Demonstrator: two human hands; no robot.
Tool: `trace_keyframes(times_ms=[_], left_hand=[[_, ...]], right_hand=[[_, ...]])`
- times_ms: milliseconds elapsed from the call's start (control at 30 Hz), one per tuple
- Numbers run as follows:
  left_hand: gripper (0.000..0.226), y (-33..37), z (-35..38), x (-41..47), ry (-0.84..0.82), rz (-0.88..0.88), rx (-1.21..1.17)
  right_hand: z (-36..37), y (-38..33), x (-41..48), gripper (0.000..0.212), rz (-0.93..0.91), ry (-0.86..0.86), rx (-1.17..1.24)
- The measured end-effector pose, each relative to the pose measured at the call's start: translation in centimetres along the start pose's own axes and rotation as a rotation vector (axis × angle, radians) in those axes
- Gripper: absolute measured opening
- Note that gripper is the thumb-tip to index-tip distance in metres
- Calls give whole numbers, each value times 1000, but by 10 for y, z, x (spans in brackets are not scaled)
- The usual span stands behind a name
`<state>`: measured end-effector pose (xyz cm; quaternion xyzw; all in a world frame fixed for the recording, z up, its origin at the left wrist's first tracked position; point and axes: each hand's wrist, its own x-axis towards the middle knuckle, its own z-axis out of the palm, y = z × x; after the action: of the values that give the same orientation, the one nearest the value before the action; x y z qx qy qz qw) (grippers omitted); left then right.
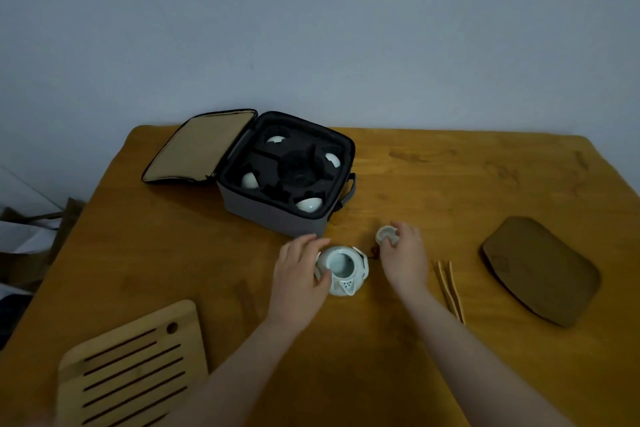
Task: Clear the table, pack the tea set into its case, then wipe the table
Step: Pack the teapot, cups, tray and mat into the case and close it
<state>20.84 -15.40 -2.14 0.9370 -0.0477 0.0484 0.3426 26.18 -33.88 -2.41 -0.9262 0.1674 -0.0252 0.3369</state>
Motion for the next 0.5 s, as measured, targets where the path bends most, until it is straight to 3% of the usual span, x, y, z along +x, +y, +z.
trace_keyframes(times_ms=[100,267,500], left_hand=[[59,5,14,-17,-151,-79,3],[64,15,23,-20,-191,-101,129],[59,15,26,-17,-182,-143,163]], right_hand=[[-5,13,-3,38,116,-64,8],[-5,20,4,57,205,-108,82],[8,19,32,22,332,-130,119]])
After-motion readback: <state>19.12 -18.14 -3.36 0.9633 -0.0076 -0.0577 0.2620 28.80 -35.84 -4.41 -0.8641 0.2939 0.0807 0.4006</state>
